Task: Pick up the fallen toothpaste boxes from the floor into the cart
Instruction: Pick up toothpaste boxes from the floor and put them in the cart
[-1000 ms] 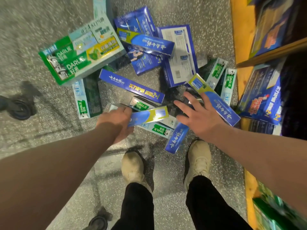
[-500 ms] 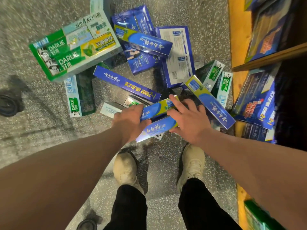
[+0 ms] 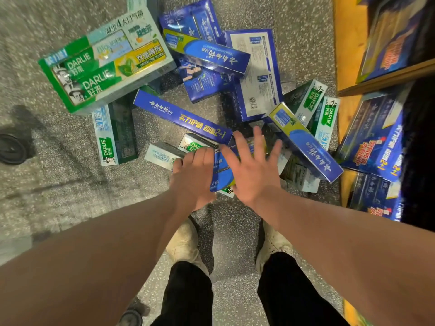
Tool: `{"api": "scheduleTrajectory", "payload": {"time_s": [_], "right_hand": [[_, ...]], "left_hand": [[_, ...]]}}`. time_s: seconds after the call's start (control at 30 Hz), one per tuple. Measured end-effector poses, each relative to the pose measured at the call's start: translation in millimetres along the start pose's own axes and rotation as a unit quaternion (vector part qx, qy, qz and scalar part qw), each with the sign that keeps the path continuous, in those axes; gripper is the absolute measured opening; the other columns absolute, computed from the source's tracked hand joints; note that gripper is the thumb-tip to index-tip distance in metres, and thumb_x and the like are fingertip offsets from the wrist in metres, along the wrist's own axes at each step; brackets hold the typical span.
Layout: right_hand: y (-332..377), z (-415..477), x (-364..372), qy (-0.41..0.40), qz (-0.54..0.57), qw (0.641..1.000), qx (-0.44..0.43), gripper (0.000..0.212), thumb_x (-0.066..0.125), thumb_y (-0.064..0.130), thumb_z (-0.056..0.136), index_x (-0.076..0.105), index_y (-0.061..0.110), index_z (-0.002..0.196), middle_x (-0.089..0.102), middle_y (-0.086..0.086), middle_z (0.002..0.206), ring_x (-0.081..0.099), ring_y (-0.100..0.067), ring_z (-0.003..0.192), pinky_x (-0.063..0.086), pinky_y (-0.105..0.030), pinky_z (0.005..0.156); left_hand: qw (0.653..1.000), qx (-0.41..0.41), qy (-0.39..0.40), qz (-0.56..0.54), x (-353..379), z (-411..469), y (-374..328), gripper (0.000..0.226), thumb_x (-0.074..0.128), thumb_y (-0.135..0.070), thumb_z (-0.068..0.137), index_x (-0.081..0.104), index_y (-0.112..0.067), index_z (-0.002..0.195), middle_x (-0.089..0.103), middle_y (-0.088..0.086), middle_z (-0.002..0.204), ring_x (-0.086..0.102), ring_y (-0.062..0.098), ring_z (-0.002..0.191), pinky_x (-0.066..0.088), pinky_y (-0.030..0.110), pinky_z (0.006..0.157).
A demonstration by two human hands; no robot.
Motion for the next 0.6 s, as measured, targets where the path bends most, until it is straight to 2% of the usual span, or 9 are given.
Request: {"api": "scheduleTrajectory", "payload": {"time_s": [0.03, 0.1, 0.2, 0.3, 0.37, 0.5, 0.6], "right_hand": [[2.9, 2.8, -1.3, 0.003, -0.031, 0.999, -0.022, 0.111, 0.077, 0.029, 0.078, -0.002, 0.032, 0.155, -0.003, -0.01, 0.161, -0.018, -0.048, 0.147, -0.004, -0.079, 0.11], [6.9, 8.1, -2.3, 0.004, -0.077, 0.996, -0.054, 0.114, 0.078, 0.022, 0.073, 0.0, 0.025, 0.156, 0.014, -0.013, 0.153, 0.0, -0.043, 0.149, -0.006, -0.073, 0.115], [9.3, 14.6, -2.5, -0.01, -0.081, 0.995, -0.056, 0.111, 0.083, 0.019, 0.067, 0.012, 0.015, 0.152, 0.026, -0.013, 0.141, 0.027, -0.038, 0.137, 0.003, -0.065, 0.12], [12.0, 17.1, 2.4, -0.002, -0.087, 0.994, -0.063, 0.111, 0.082, 0.019, 0.066, 0.011, 0.013, 0.151, 0.027, -0.015, 0.14, 0.029, -0.039, 0.134, 0.008, -0.064, 0.12], [11.7, 17.7, 5.1, 0.004, -0.105, 0.992, -0.07, 0.111, 0.08, 0.02, 0.068, 0.007, 0.013, 0.151, 0.027, -0.017, 0.141, 0.028, -0.04, 0.135, 0.009, -0.063, 0.12], [14.4, 18.0, 3.6, 0.005, -0.127, 0.988, -0.088, 0.116, 0.079, 0.026, 0.069, 0.001, 0.009, 0.153, 0.027, -0.019, 0.144, 0.028, -0.04, 0.136, 0.012, -0.061, 0.119], [19.3, 14.0, -0.5, 0.004, -0.147, 0.984, -0.097, 0.11, 0.076, 0.028, 0.071, 0.006, 0.007, 0.153, 0.03, -0.018, 0.143, 0.032, -0.037, 0.132, 0.021, -0.057, 0.116]], "left_hand": [[1.0, 0.007, -0.006, 0.006, -1.3, -0.2, 0.0, 0.109, 0.083, -0.046, 0.07, 0.013, -0.019, 0.149, 0.028, -0.002, 0.144, 0.032, 0.024, 0.135, 0.031, 0.048, 0.112], [0.999, 0.016, -0.027, 0.026, -3.6, -1.4, 1.7, 0.109, 0.082, -0.051, 0.067, 0.016, -0.019, 0.148, 0.033, -0.002, 0.143, 0.035, 0.023, 0.133, 0.033, 0.045, 0.111], [0.997, -0.004, -0.04, 0.071, -1.0, -4.7, 6.8, 0.118, 0.08, -0.061, 0.066, 0.01, -0.016, 0.15, 0.033, 0.0, 0.142, 0.037, 0.025, 0.131, 0.035, 0.047, 0.109], [0.994, -0.009, -0.015, 0.11, 7.3, -6.7, 10.8, 0.13, 0.084, -0.058, 0.066, -0.005, -0.014, 0.152, 0.027, 0.003, 0.144, 0.036, 0.027, 0.132, 0.036, 0.05, 0.106], [0.992, -0.005, -0.015, 0.127, 6.4, -6.6, 11.3, 0.13, 0.082, -0.059, 0.068, -0.007, -0.015, 0.153, 0.028, 0.004, 0.142, 0.037, 0.027, 0.131, 0.037, 0.051, 0.103], [0.988, 0.004, -0.037, 0.151, 0.7, -7.6, 8.0, 0.123, 0.078, -0.064, 0.07, -0.001, -0.018, 0.153, 0.039, 0.008, 0.135, 0.045, 0.03, 0.123, 0.036, 0.052, 0.103], [0.99, 0.004, -0.047, 0.13, -4.2, -10.2, 10.7, 0.115, 0.082, -0.062, 0.066, 0.013, -0.017, 0.146, 0.044, 0.007, 0.126, 0.051, 0.029, 0.116, 0.041, 0.049, 0.101]]}}
Point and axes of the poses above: each hand's wrist, its own z-axis towards the middle knuckle, its own x-axis out of the palm, y = z × x, the point moved 8 cm from there along z, towards the middle knuckle
